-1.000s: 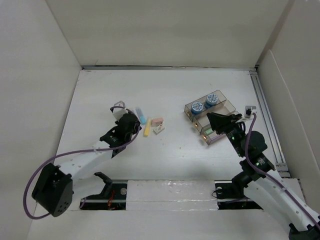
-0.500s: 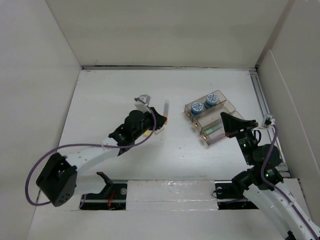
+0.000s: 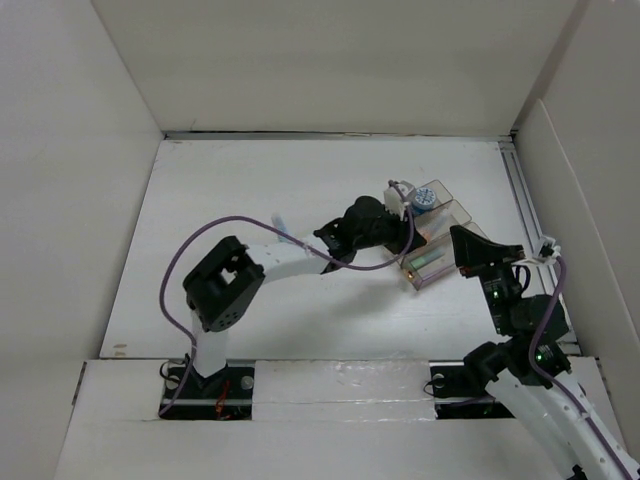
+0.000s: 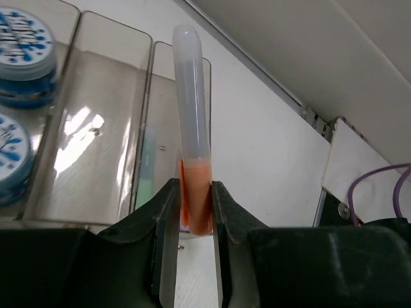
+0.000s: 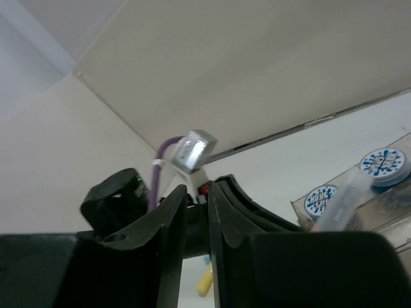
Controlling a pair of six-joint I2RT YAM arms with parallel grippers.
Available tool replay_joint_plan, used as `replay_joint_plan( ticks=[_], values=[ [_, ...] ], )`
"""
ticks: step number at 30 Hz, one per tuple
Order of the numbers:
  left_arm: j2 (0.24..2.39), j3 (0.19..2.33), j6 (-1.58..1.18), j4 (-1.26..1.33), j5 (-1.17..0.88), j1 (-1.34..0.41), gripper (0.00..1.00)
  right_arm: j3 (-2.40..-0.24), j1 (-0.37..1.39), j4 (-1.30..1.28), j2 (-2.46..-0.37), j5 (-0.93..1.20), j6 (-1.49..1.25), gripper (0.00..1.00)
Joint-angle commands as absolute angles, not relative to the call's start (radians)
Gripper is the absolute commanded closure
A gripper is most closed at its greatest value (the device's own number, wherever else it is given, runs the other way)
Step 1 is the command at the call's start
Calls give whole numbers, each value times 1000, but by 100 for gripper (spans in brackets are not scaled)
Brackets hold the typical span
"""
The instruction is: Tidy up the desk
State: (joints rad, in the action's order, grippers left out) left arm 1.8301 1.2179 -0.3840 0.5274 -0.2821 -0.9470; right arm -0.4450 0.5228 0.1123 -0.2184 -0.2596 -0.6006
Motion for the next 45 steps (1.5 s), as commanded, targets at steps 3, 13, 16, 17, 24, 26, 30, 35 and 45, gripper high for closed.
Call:
replay_joint_plan(
  ticks=[3, 13, 16, 17, 24, 26, 30, 35, 45],
  values=[
    [1992, 1445, -316, 476, -482, -948, 100, -453, 514, 106, -158, -311, -601, 62],
    [2111, 1581, -261, 359, -466, -948, 100, -448, 514, 112, -175, -304, -612, 59],
    [2137, 1600, -249, 322, -459, -948, 100, -454, 514, 113, -186, -308, -603, 59],
    [2147, 1618, -241, 295, -451, -948, 99, -445, 514, 120, -189, -314, -610, 59],
    [2166, 1644, -209, 245, -381, -969, 82, -453, 514, 126, -229, -302, -609, 58],
    [2145, 1614, -213, 273, -373, -969, 74, -457, 514, 126, -227, -290, -601, 59],
    [2106, 1588, -209, 294, -364, -969, 65, -449, 514, 129, -221, -305, -611, 58],
    [1997, 1482, -213, 386, -339, -969, 64, -453, 514, 124, -219, -304, -606, 59],
    [1578, 979, -298, 526, 34, -893, 67, -460, 514, 161, -288, -221, -597, 94]
  ],
)
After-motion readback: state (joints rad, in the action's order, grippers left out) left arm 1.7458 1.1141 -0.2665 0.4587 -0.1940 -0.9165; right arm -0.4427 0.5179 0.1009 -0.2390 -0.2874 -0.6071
